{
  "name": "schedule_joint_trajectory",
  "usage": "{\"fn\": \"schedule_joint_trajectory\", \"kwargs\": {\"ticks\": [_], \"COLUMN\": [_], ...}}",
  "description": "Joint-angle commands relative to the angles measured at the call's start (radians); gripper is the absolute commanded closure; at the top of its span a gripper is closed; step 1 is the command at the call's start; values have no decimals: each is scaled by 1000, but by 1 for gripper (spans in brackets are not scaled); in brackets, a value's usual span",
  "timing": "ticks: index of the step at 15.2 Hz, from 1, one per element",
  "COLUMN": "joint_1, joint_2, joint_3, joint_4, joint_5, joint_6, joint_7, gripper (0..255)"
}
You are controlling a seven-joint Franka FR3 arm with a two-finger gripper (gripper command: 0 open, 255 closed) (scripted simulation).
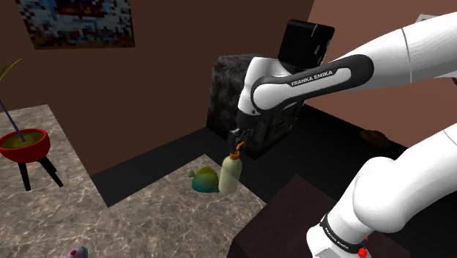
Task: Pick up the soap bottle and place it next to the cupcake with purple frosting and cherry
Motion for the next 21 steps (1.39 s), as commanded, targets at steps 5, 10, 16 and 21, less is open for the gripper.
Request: {"fn": "schedule_joint_trajectory", "kwargs": {"ticks": [5,10,16,21], "joint_1": [-2,-3,-5,3], "joint_2": [-40,-66,-88,-84], "joint_3": [-4,-8,-12,4], "joint_4": [50,97,160,210], "joint_5": [-6,-11,-16,-13], "joint_6": [-90,-163,-248,-290], "joint_7": [9,15,23,51], "gripper": [255,255,255,255]}}
